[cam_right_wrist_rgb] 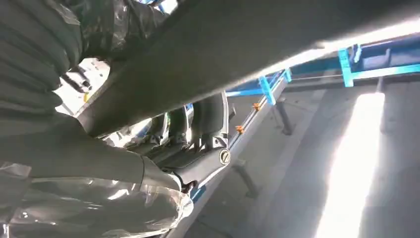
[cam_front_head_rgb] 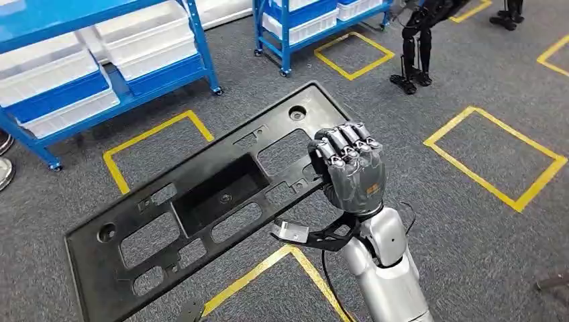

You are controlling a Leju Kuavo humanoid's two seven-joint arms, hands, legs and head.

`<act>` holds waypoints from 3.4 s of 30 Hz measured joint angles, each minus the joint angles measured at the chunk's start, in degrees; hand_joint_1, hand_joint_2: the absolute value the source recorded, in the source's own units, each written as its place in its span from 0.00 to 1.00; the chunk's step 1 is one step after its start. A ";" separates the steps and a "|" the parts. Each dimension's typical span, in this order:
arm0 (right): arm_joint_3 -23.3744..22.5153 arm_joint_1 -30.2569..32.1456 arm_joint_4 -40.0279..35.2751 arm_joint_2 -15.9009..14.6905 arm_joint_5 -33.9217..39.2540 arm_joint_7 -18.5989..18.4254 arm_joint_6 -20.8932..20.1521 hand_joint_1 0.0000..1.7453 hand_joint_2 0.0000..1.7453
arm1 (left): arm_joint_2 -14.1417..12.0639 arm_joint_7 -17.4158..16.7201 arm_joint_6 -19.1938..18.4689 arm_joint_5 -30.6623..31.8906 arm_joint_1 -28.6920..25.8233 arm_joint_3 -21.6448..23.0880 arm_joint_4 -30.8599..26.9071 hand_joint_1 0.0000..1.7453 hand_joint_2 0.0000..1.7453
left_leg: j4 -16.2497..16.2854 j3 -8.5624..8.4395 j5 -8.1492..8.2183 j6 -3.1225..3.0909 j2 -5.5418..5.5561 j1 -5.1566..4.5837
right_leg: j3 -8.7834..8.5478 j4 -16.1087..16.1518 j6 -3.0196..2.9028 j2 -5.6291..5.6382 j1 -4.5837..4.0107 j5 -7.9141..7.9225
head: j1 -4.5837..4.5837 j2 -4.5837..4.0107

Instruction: Take the parts from the cabinet and place them on the table.

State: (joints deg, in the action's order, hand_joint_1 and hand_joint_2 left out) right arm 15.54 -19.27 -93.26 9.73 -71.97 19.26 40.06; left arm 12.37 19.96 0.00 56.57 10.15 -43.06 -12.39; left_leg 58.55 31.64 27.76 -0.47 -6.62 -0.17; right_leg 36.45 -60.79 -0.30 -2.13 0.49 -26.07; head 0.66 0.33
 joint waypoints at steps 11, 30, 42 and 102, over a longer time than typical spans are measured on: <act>1.31 0.14 -0.07 -0.15 0.02 -0.13 0.00 1.00 1.00 | 0.00 0.04 -0.02 0.09 -0.08 0.18 0.00 0.00 1.00 | 4.11 1.85 -0.05 -0.74 8.97 0.34 | 0.16 0.33 -1.40 7.29 -0.11 0.99 | 0.02 0.00; 2.40 -0.11 -0.39 -1.40 -0.07 -1.62 0.00 1.00 1.00 | 0.33 0.07 -0.07 -0.59 0.09 0.59 0.00 0.00 1.00 | 0.09 0.41 -0.07 -0.50 0.36 -0.17 | -0.39 0.31 0.30 -0.56 -0.31 -0.14 | 0.00 0.00; 2.99 -0.21 -0.70 -1.60 -0.09 -1.86 0.00 1.00 1.00 | 0.33 0.07 -0.07 -0.74 -0.12 0.61 0.00 0.00 1.00 | 2.47 1.21 -0.41 -0.27 9.63 0.55 | -0.23 0.44 -1.20 7.51 0.07 0.78 | 0.00 0.00; 2.25 -3.82 -2.14 -6.01 -2.38 -6.64 0.00 1.00 1.00 | 0.48 -0.39 -0.44 -2.40 -0.13 3.04 0.00 0.00 1.00 | 11.51 6.14 2.89 0.51 6.42 0.84 | -1.60 1.80 -0.92 6.09 0.11 0.44 | -0.17 0.00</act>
State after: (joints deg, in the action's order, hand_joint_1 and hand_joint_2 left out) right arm 17.79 -23.09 -95.41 3.72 -74.36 12.61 40.06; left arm 12.85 19.56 -0.44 54.16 10.02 -40.02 -12.39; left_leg 70.06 37.78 30.65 0.04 -0.20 0.67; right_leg 34.85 -58.99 -1.21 3.96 0.60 -25.63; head 0.48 0.33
